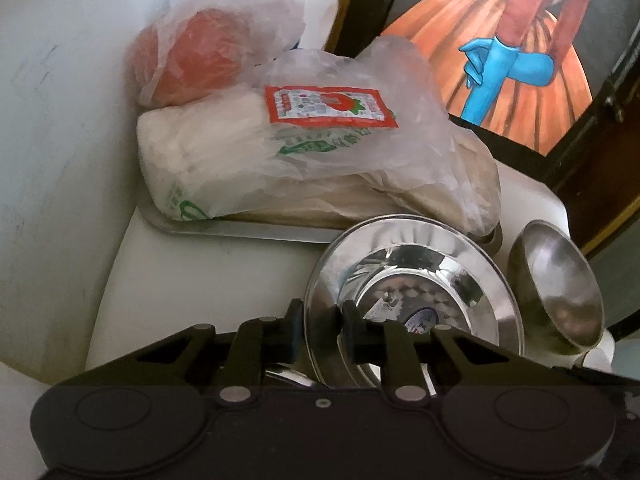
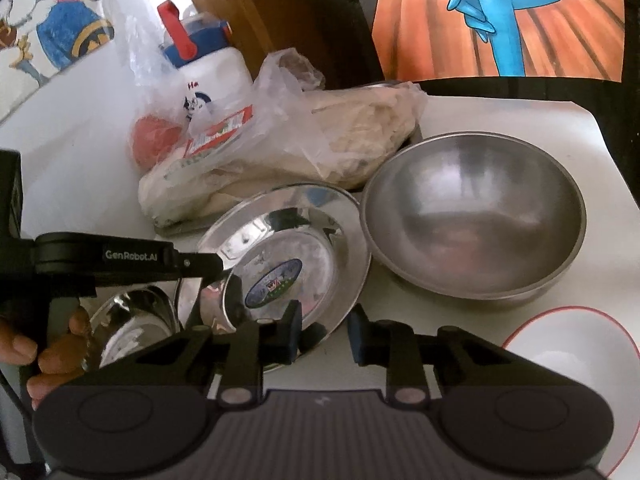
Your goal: Organize plates and bowls
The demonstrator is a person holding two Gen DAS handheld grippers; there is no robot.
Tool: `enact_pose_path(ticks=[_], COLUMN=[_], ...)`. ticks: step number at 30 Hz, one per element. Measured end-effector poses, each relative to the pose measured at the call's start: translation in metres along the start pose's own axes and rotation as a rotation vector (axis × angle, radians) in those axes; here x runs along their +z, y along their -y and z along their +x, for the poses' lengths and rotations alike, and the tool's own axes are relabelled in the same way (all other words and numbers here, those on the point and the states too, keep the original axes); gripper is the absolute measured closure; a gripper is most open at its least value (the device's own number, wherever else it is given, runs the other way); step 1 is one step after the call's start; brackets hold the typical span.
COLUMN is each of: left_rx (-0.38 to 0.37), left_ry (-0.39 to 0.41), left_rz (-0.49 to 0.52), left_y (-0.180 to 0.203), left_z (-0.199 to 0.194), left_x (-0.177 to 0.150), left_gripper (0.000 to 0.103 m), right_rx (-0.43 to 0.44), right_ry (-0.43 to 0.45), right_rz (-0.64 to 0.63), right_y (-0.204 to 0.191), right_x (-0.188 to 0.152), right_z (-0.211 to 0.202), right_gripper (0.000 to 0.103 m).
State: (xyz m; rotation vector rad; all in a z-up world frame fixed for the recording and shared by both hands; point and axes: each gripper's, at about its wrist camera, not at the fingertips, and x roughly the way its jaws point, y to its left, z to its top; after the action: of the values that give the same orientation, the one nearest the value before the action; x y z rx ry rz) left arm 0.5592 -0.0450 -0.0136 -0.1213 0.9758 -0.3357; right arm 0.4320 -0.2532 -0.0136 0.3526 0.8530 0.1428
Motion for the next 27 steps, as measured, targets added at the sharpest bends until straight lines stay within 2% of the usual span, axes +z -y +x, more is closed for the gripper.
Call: enact_pose_path(ticks=[14,27], left_rx=[0.002,-0.042], left_ry=[-0.035,0.023], left_rz=[-0.133,-0.193], left_y=[-0.002,-0.015], left_z=[-0.006,-0.027], left_x=[-0.001,-0.021], left_gripper=[0.083,0.083], right_rx=[0.024,0.057], right_ry=[-0.012,0.017], right_rz=[0.046,0.056], right_y=[0.008,0.009], right_x=[0.003,-0.002], right_z=[-0.008,-0.025], right_gripper=[0.08,0.085])
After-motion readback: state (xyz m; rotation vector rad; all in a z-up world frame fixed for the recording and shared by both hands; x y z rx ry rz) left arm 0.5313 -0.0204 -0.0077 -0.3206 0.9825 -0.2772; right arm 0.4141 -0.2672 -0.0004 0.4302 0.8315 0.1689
